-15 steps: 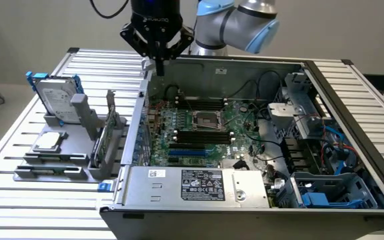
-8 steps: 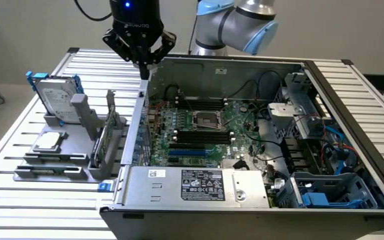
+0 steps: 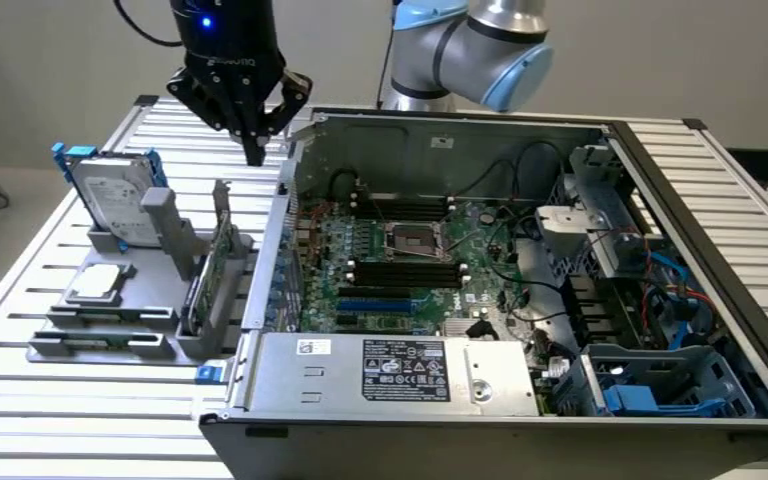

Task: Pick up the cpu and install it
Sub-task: 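Reach for the cpu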

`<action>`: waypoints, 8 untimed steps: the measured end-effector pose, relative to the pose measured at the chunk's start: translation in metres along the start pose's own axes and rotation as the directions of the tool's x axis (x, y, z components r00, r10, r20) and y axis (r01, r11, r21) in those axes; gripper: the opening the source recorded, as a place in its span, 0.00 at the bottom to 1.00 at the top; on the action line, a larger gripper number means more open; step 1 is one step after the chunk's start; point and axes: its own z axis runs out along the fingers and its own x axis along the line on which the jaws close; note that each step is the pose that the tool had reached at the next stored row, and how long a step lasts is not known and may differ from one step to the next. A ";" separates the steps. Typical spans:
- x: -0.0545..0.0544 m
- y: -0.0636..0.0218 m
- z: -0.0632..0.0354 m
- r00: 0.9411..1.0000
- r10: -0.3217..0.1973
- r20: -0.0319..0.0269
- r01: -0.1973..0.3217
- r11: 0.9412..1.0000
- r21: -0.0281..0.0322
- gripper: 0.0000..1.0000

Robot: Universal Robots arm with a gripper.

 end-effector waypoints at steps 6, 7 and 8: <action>0.027 -0.0016 0.0006 1.000 0.000 0.000 0.000 1.000 0.000 0.11; 0.032 -0.0019 0.0007 1.000 0.000 0.000 0.000 1.000 0.000 0.11; 0.036 -0.0022 0.0007 1.000 0.000 0.000 0.000 1.000 0.000 0.11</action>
